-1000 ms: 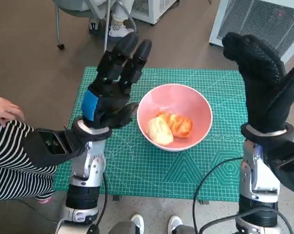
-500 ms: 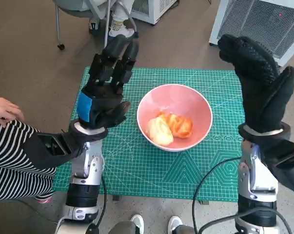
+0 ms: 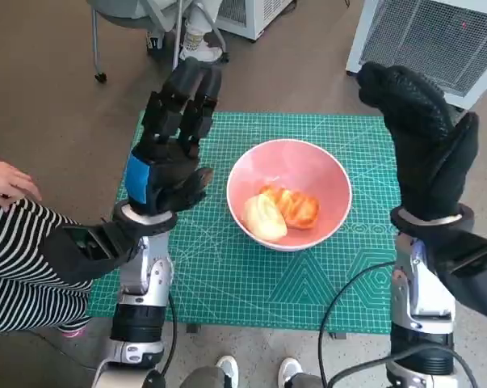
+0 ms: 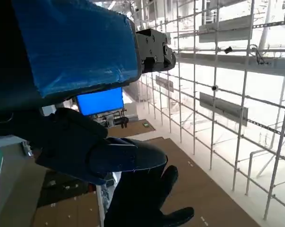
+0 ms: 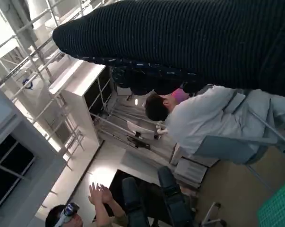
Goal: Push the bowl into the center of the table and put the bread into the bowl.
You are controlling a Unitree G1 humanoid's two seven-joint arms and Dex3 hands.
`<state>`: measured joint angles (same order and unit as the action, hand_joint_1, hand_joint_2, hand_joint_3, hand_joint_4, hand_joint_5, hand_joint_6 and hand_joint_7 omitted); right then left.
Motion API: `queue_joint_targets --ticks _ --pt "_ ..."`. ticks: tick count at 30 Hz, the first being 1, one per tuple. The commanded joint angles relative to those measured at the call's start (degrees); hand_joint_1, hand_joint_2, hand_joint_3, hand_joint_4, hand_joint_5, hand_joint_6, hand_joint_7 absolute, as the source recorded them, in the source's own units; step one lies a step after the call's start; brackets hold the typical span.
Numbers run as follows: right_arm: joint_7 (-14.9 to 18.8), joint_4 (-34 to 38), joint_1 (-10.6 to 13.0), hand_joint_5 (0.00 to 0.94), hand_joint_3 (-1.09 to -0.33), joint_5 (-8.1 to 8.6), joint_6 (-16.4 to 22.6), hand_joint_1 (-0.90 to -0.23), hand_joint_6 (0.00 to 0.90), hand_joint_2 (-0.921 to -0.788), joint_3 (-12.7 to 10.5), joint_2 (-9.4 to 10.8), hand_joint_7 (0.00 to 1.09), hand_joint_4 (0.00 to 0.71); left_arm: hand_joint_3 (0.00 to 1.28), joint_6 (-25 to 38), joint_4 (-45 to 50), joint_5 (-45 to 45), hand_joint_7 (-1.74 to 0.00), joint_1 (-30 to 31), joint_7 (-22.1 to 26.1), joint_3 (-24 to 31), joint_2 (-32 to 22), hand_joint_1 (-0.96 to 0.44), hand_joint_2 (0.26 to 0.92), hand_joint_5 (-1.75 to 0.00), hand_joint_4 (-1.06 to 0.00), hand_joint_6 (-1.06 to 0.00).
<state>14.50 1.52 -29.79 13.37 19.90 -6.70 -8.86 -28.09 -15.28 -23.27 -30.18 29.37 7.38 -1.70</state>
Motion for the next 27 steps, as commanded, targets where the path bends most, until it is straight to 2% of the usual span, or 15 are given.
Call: queue_joint_targets --ticks 1,8,27 --pt "0.7 0.2 2.4 0.0 -0.686 0.29 0.0 -0.686 0.072 -0.921 0.2 0.3 0.41 0.148 0.34 -0.7 -0.7 -0.2 -0.24 -0.2 0.3 0.1 0.3 -0.68 0.921 -0.01 -0.11 -0.09" --pt "0.8 0.2 3.0 0.001 -0.687 -0.03 0.9 -0.685 0.076 -0.921 0.5 0.4 0.41 0.15 0.33 -1.1 -1.3 -0.3 -0.22 -0.1 1.3 0.1 0.1 -0.67 0.921 0.0 -0.11 -0.1" --pt "1.4 2.3 2.6 0.004 -0.68 -0.07 3.5 -0.685 0.062 -0.921 0.4 0.3 0.4 0.156 0.29 -0.8 -1.7 -1.9 -0.2 0.0 3.2 0.6 0.2 -0.65 0.921 0.0 -0.11 -0.11"
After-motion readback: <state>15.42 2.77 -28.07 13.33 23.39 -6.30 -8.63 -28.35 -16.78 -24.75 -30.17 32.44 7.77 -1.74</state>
